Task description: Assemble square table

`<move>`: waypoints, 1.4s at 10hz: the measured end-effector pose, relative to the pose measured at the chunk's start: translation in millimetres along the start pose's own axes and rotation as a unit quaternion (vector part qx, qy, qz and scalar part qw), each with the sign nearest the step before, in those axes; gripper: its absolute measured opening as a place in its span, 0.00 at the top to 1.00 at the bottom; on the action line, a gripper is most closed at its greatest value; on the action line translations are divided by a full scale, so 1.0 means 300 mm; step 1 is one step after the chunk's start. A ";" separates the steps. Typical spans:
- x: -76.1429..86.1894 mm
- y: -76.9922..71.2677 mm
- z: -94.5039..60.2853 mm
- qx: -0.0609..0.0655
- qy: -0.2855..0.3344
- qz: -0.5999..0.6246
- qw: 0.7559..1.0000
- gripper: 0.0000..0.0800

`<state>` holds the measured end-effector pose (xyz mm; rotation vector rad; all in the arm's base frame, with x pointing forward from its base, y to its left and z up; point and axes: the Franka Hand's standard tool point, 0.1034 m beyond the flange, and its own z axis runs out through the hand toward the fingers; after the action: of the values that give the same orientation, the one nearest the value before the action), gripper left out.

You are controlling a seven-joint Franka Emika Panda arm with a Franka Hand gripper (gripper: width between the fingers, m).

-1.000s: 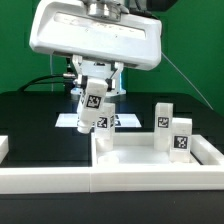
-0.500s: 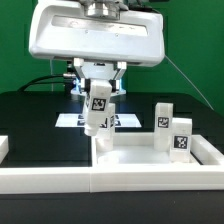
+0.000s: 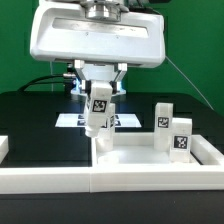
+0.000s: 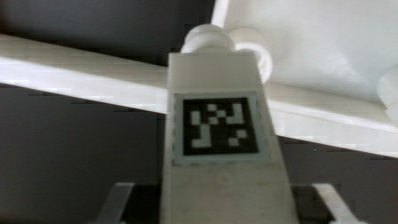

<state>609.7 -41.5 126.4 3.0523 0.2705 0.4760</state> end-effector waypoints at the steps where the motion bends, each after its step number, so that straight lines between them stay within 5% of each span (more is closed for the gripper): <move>1: -0.015 0.000 0.031 0.016 -0.015 0.027 0.999 0.64; 4: 0.043 -0.033 0.042 0.029 -0.016 0.027 0.999 0.64; 10: 0.064 -0.018 0.041 0.012 0.010 0.028 0.999 0.64; 11: 0.059 -0.025 0.045 0.017 0.002 0.030 0.999 0.64; 12: 0.072 -0.009 0.043 0.008 0.018 0.027 0.999 0.64; 13: 0.084 0.022 0.040 -0.018 0.062 0.020 0.998 0.64; 14: 0.067 -0.014 0.056 0.000 0.039 0.039 0.998 0.64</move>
Offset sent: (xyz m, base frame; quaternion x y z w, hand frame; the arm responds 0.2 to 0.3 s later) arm 0.0295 0.0337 0.0070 0.1001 0.0044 0.0582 0.9933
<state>633.1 -33.8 116.1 3.0585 0.1535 0.5994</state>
